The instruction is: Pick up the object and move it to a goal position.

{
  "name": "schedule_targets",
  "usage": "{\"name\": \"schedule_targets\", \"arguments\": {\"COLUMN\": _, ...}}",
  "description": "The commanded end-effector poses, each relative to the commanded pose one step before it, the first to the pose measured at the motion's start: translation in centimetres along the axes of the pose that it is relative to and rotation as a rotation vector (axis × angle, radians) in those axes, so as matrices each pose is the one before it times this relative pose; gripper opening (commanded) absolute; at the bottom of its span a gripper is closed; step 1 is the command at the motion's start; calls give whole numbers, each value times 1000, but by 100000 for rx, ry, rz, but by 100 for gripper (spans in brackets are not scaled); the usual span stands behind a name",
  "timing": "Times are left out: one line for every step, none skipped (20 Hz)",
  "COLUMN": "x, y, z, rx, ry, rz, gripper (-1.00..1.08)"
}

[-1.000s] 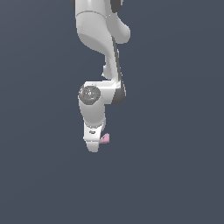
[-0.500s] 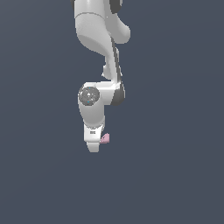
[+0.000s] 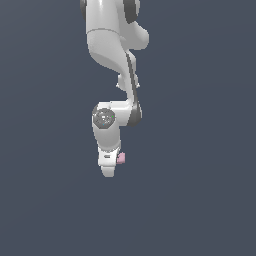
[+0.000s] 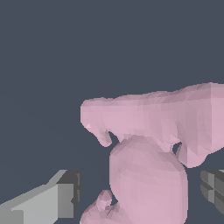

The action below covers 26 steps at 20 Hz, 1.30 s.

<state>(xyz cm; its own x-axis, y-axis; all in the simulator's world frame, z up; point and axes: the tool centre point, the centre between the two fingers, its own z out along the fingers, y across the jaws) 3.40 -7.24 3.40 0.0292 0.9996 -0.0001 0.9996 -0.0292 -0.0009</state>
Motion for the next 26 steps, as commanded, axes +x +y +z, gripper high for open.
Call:
{"name": "schedule_targets", "arguments": {"x": -24, "y": 13, "z": 934, "rx": -71, "ry": -16, "rz": -59, "gripper": 100}}
{"name": "schedule_targets", "arguments": {"x": -9, "y": 23, "z": 194, "rx": 0, "ry": 0, "rz": 0, "gripper": 100}}
{"name": "schedule_targets", "arguments": {"x": -4, "y": 35, "z": 113, "rx": 0, "ry": 0, "rz": 0, "gripper": 100}}
{"name": "schedule_targets", "arguments": {"x": 1, "y": 38, "z": 40, "rx": 0, "ry": 0, "rz": 0, "gripper": 100}}
{"name": "schedule_targets", "arguments": {"x": 1, "y": 17, "z": 3, "rx": 0, "ry": 0, "rz": 0, "gripper": 100}}
{"name": "schedule_targets", "arguments": {"x": 0, "y": 0, "z": 0, "rx": 0, "ry": 0, "rz": 0, "gripper": -100}}
{"name": "schedule_targets", "arguments": {"x": 0, "y": 0, "z": 0, "rx": 0, "ry": 0, "rz": 0, "gripper": -100}}
{"name": "schedule_targets", "arguments": {"x": 0, "y": 0, "z": 0, "rx": 0, "ry": 0, "rz": 0, "gripper": -100}}
{"name": "schedule_targets", "arguments": {"x": 0, "y": 0, "z": 0, "rx": 0, "ry": 0, "rz": 0, "gripper": -100}}
{"name": "schedule_targets", "arguments": {"x": 0, "y": 0, "z": 0, "rx": 0, "ry": 0, "rz": 0, "gripper": -100}}
{"name": "schedule_targets", "arguments": {"x": 0, "y": 0, "z": 0, "rx": 0, "ry": 0, "rz": 0, "gripper": -100}}
{"name": "schedule_targets", "arguments": {"x": 0, "y": 0, "z": 0, "rx": 0, "ry": 0, "rz": 0, "gripper": -100}}
{"name": "schedule_targets", "arguments": {"x": 0, "y": 0, "z": 0, "rx": 0, "ry": 0, "rz": 0, "gripper": -100}}
{"name": "schedule_targets", "arguments": {"x": 0, "y": 0, "z": 0, "rx": 0, "ry": 0, "rz": 0, "gripper": -100}}
{"name": "schedule_targets", "arguments": {"x": 0, "y": 0, "z": 0, "rx": 0, "ry": 0, "rz": 0, "gripper": -100}}
{"name": "schedule_targets", "arguments": {"x": 2, "y": -4, "z": -15, "rx": 0, "ry": 0, "rz": 0, "gripper": -100}}
{"name": "schedule_targets", "arguments": {"x": -1, "y": 5, "z": -35, "rx": 0, "ry": 0, "rz": 0, "gripper": -100}}
{"name": "schedule_targets", "arguments": {"x": -4, "y": 14, "z": -106, "rx": 0, "ry": 0, "rz": 0, "gripper": -100}}
{"name": "schedule_targets", "arguments": {"x": -7, "y": 24, "z": -178, "rx": 0, "ry": 0, "rz": 0, "gripper": -100}}
{"name": "schedule_targets", "arguments": {"x": -10, "y": 34, "z": -250, "rx": 0, "ry": 0, "rz": 0, "gripper": -100}}
{"name": "schedule_targets", "arguments": {"x": 28, "y": 47, "z": -329, "rx": -10, "ry": 25, "rz": -64, "gripper": -100}}
{"name": "schedule_targets", "arguments": {"x": -15, "y": 54, "z": -397, "rx": 0, "ry": 0, "rz": 0, "gripper": -100}}
{"name": "schedule_targets", "arguments": {"x": -18, "y": 64, "z": -469, "rx": 0, "ry": 0, "rz": 0, "gripper": -100}}
{"name": "schedule_targets", "arguments": {"x": -20, "y": 73, "z": -539, "rx": 0, "ry": 0, "rz": 0, "gripper": -100}}
{"name": "schedule_targets", "arguments": {"x": -22, "y": 83, "z": -607, "rx": 0, "ry": 0, "rz": 0, "gripper": -100}}
{"name": "schedule_targets", "arguments": {"x": -25, "y": 92, "z": -673, "rx": 0, "ry": 0, "rz": 0, "gripper": -100}}
